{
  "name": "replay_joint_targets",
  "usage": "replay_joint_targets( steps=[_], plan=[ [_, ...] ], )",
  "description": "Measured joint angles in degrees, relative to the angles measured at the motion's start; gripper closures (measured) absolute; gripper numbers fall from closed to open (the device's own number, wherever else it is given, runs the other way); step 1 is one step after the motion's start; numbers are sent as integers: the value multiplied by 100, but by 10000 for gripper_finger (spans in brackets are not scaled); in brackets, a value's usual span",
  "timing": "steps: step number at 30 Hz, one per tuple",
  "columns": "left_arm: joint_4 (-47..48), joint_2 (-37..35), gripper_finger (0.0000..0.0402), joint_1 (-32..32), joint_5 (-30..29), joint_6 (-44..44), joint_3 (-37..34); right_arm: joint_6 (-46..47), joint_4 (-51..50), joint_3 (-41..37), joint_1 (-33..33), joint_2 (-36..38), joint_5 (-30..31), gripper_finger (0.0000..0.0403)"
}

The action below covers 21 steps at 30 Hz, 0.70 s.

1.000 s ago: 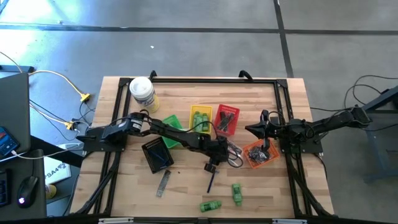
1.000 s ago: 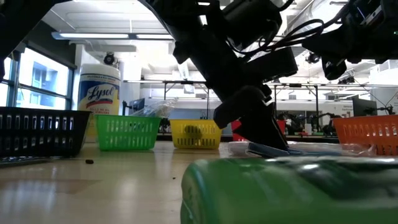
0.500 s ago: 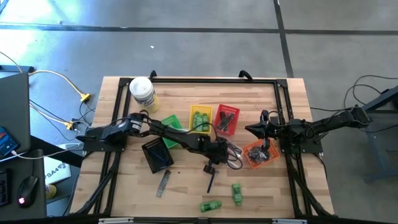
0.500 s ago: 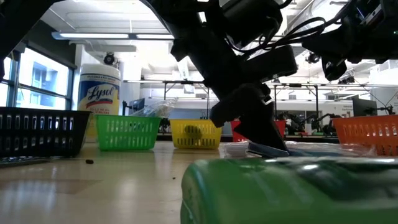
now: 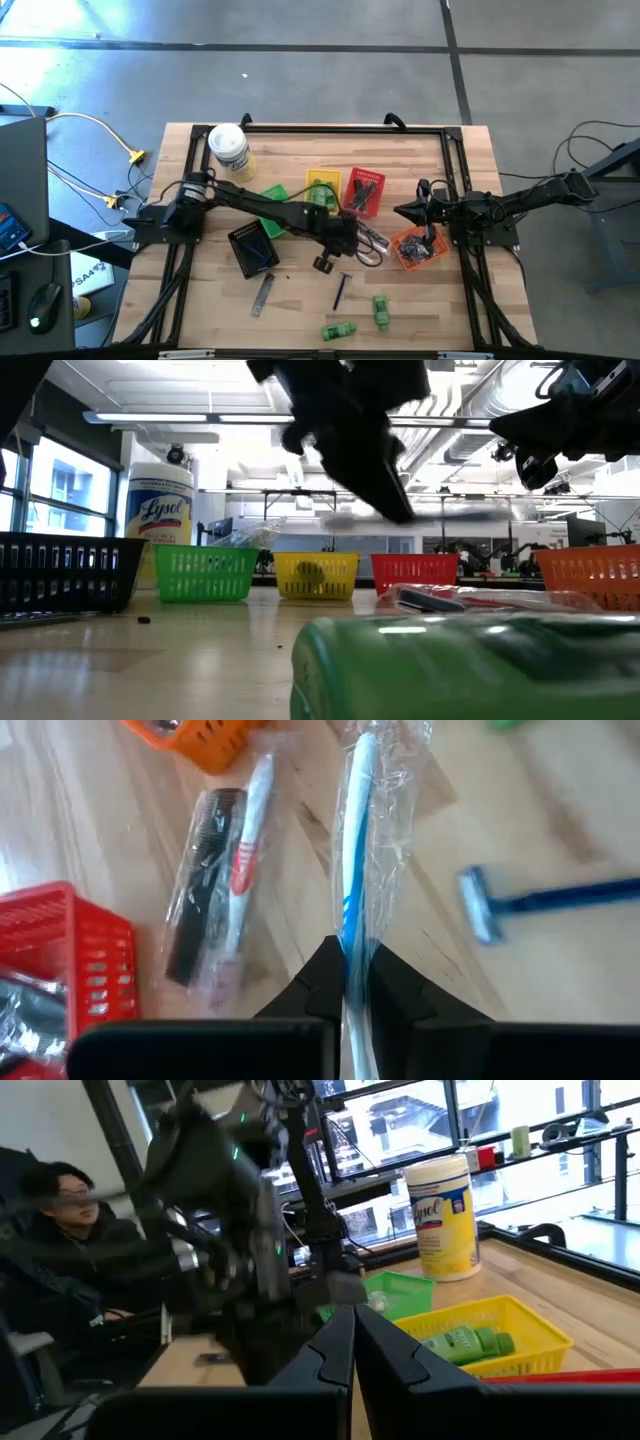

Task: Pick & Place Travel size toiletries
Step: Put the blue toothbrush into the green bin

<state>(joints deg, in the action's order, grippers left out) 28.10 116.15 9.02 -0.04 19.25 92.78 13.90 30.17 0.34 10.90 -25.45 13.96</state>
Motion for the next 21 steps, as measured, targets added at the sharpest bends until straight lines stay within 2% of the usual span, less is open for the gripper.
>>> replay_joint_targets(
  steps=[4, 7, 12, 17, 21],
  plan=[
    [17, -707, 384, -100, 759, -71, -340, 8, -2, 0, 0, -11, -215, 399],
    [-62, -1377, 384, -245, 1006, -286, -883, 63, -5, 0, -2, -11, -279, 399],
    [-808, -2886, 383, -464, 968, -683, -2172, 134, -119, 0, 0, -22, -283, 399],
    [-1639, -4586, 383, -490, 539, -906, -3791, 133, -210, 0, 0, -22, -197, 399],
    [-2473, -5952, 382, -490, 498, -1154, -5085, 99, -210, 0, 0, -22, -194, 399]
  ],
)
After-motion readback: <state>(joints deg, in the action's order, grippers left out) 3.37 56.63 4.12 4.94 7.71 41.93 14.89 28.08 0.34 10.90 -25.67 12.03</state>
